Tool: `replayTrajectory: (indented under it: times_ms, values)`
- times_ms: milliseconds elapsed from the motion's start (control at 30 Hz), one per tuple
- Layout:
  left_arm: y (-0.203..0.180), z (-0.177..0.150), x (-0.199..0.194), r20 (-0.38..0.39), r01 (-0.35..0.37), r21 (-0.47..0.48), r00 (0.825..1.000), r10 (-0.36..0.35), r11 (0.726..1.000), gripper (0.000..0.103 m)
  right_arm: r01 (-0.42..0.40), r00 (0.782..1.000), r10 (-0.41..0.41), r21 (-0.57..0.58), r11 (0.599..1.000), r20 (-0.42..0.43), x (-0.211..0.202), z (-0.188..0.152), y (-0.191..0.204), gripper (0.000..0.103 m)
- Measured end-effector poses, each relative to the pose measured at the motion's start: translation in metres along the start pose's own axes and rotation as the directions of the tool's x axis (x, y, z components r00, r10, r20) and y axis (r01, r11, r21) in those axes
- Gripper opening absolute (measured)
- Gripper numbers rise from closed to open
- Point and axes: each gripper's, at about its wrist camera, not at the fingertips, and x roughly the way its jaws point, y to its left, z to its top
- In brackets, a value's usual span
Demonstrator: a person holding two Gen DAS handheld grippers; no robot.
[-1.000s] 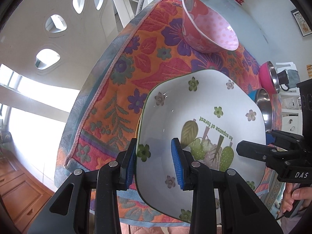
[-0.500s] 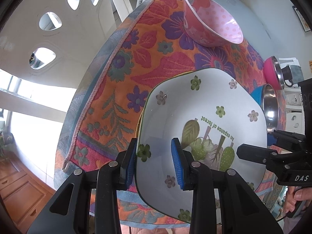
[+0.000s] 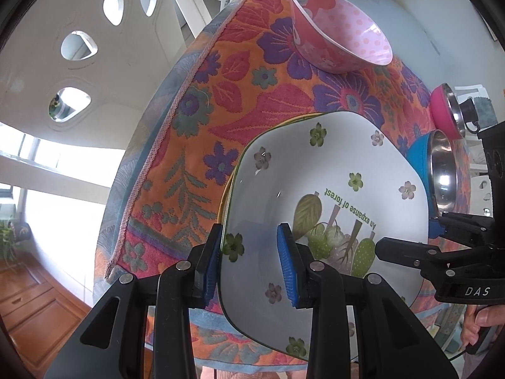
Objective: Organize plates and bowls
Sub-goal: 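Lower the second forest plate onto the plate stack with both tools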
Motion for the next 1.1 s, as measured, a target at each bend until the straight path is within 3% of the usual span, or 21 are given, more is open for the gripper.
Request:
replayTrajectory:
  times_ms: [133,433,1100]
  values:
    - [-0.008,-0.002,0.002,0.011,-0.044,0.033,0.999,0.044,0.998,0.031,-0.004,1.0,0.004,0.012,1.0,-0.001,0.004,0.002,-0.003,0.055]
    - [-0.012,-0.003,0.002,0.016,-0.065,0.051,0.998,0.064,0.997,0.032,0.01,1.0,-0.01,0.032,0.999,-0.001,0.004,0.004,-0.002,0.055]
    - [-0.015,-0.003,0.01,0.004,-0.021,0.027,1.0,0.021,0.999,0.032,0.025,1.0,-0.024,0.098,0.995,-0.005,-0.008,0.004,-0.001,0.056]
